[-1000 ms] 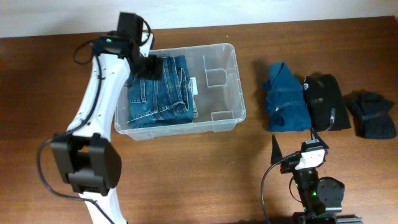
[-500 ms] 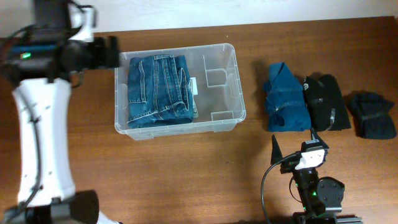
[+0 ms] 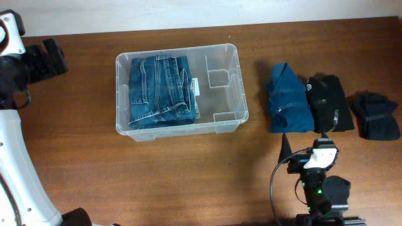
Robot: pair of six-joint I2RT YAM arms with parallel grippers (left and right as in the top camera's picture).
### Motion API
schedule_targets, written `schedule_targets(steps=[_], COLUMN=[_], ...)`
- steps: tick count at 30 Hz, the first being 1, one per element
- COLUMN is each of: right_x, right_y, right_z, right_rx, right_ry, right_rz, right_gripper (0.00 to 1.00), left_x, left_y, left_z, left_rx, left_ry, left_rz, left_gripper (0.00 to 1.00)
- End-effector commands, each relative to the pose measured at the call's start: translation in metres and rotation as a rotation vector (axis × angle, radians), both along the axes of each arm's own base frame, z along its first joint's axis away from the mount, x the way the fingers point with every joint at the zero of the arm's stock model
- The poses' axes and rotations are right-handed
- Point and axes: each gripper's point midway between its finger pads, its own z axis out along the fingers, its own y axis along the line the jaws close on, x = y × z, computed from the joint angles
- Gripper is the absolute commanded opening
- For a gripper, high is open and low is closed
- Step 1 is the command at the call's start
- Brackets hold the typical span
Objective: Pack container
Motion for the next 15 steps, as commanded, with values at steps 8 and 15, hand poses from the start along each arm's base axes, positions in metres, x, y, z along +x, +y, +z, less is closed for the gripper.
schedule_targets(steps=[8, 15], right_x=[0.053, 0.109], right_y=[-0.007, -0.004], right_z=[0.088, 0.085], right_rx=[0.042, 0.077], right_ry=[0.321, 0.619], right_rz=[-0.027, 0.008], right_gripper=[0.98, 0.98], left_x=[-0.004, -0.004], left_y=[-0.002, -0.002], left_z=[0.007, 0.006], left_rx=[-0.015, -0.017], left_ry=[-0.016, -0.011], left_rz=[-0.001, -0.001], left_gripper=[0.99, 0.99])
